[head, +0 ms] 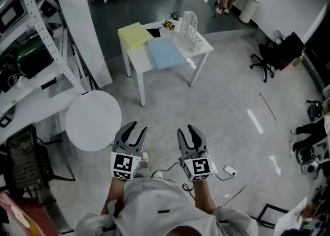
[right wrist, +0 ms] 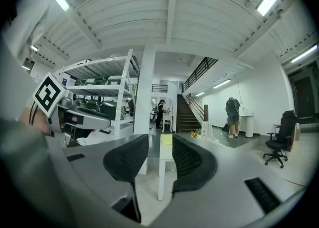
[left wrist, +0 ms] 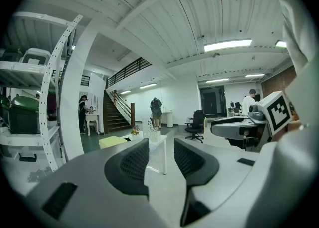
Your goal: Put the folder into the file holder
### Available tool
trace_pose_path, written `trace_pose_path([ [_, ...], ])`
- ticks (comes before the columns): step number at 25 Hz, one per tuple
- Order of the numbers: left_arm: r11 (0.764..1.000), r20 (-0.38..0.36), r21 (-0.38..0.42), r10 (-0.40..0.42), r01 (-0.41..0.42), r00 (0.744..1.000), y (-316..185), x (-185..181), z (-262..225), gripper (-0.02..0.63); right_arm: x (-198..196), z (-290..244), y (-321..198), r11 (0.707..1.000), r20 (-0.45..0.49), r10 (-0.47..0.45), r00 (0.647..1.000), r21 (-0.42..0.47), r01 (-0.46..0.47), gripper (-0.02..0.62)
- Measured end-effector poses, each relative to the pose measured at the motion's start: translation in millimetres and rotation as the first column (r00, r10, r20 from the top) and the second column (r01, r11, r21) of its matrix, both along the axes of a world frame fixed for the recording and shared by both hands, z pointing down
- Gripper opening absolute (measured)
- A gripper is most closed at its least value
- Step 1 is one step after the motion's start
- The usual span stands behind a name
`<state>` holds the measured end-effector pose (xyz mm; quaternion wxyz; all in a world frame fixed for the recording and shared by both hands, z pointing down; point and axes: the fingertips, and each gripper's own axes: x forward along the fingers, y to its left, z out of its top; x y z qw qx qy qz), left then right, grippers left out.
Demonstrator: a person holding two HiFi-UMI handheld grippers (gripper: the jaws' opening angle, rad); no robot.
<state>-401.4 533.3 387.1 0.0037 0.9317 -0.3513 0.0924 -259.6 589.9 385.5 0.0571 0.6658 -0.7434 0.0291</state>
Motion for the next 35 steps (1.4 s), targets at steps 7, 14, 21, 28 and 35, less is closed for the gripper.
trace_pose_path([
  [7,1.000,0.002,0.005,0.004,-0.004,1.000,-42.7,3.1,5.5,0.188,4.4,10.4,-36.7,1.000,-0.010,-0.002,1.000,0.008,0.002,0.158],
  [14,0.999,0.005,-0.020,0.045,-0.045,0.999,-111.5,11.3,15.6,0.201,11.9,18.2,-100.7,0.999,-0.024,0.032,0.999,-0.020,-0.032,0.176],
  [21,0.993,0.007,-0.035,0.112,-0.112,0.994,-169.2,18.8,16.0,0.201,10.3,17.8,-159.6,0.997,-0.025,0.063,0.998,-0.046,-0.064,0.176],
  [28,0.988,-0.003,-0.047,0.148,-0.148,0.989,-213.6,19.4,22.3,0.201,8.5,23.8,-196.9,0.992,-0.033,0.101,0.994,-0.068,-0.103,0.176],
  [35,0.988,-0.016,-0.049,0.143,-0.144,0.990,-251.4,21.9,24.6,0.201,13.5,26.2,-230.0,0.990,-0.047,0.116,0.992,-0.081,-0.119,0.176],
])
